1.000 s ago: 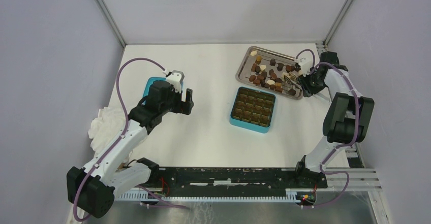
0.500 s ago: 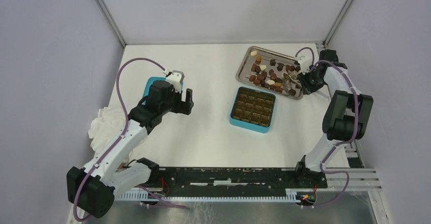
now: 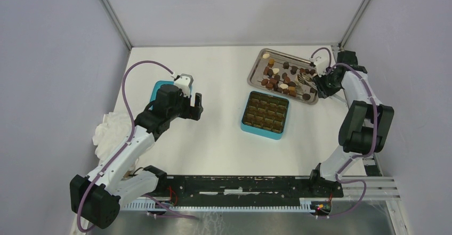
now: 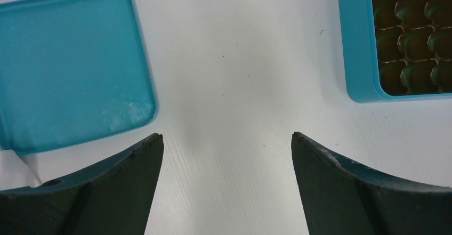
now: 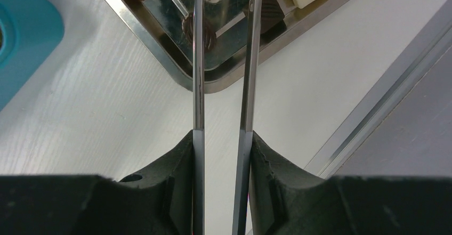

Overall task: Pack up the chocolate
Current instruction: Pick up the fake chocolate from the plate, then place the fake chocolate in the packing box.

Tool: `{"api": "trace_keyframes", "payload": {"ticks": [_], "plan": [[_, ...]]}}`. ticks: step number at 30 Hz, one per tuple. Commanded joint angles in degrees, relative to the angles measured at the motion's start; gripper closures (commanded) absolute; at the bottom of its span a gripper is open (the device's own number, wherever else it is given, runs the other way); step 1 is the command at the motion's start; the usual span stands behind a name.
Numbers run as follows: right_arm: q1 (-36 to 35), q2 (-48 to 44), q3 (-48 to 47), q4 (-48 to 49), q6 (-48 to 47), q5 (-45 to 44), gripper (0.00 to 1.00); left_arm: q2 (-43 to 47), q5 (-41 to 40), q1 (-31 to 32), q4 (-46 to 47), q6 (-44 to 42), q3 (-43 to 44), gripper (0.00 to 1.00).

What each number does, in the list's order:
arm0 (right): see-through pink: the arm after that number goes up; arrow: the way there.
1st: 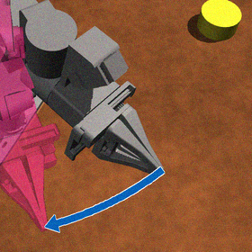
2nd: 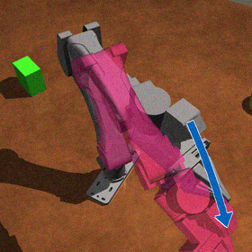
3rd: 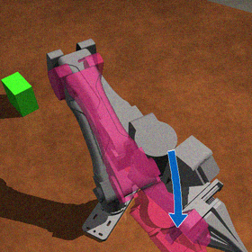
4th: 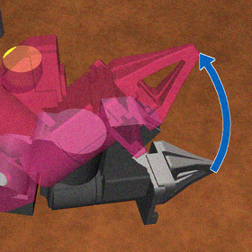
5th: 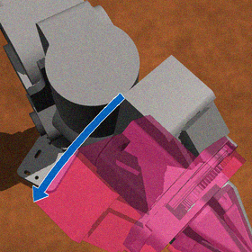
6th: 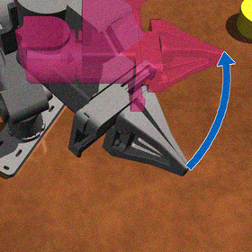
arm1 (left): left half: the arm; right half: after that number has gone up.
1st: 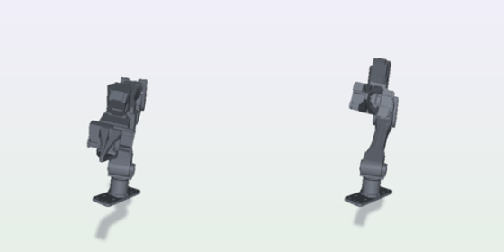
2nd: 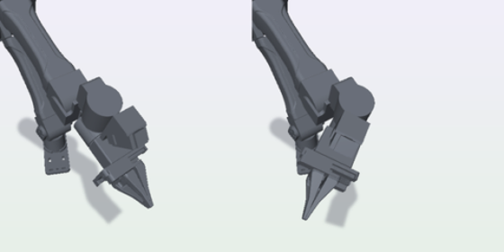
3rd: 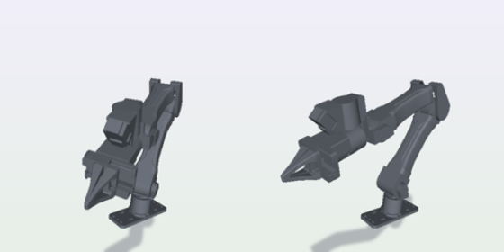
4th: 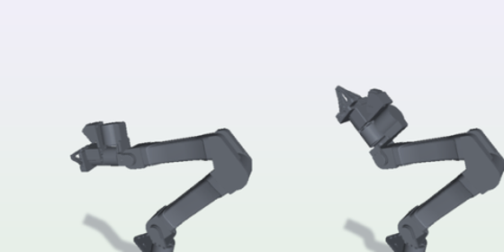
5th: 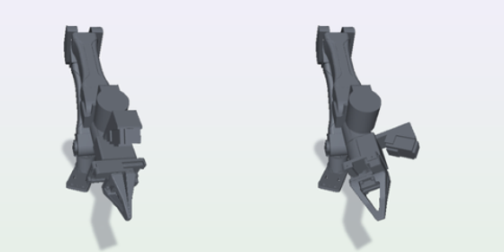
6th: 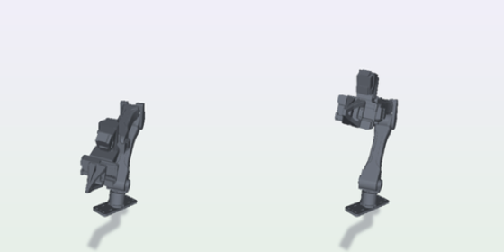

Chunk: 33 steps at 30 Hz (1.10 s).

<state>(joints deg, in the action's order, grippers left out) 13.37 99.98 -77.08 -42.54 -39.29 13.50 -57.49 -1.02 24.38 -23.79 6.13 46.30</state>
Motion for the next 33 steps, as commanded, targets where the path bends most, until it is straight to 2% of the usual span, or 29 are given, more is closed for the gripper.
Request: {"api": "trace_keyframes", "payload": {"ticks": [1,10,16,24,33], "plan": [[-0.15,-5.72,0.64,-0.60,0.07,2.88,0.91,0.23,0.21,-0.17,1.20,-3.86,0.71,0.06],[-0.54,-12.90,2.37,-3.98,0.09,13.61,0.92,0.59,0.01,-0.22,1.20,-3.83,0.63,0.06],[-5.41,-18.96,6.27,-4.12,0.02,20.70,0.92,0.48,-0.40,-0.21,1.20,-3.76,0.46,0.06],[-15.75,-22.14,11.11,-0.67,1.73,23.72,0.91,0.36,-1.51,-0.21,1.20,-3.76,0.28,0.06],[-20.42,-20.57,14.15,1.74,2.97,19.30,0.88,0.19,-1.67,-0.28,1.20,-3.64,0.23,0.05]]}}
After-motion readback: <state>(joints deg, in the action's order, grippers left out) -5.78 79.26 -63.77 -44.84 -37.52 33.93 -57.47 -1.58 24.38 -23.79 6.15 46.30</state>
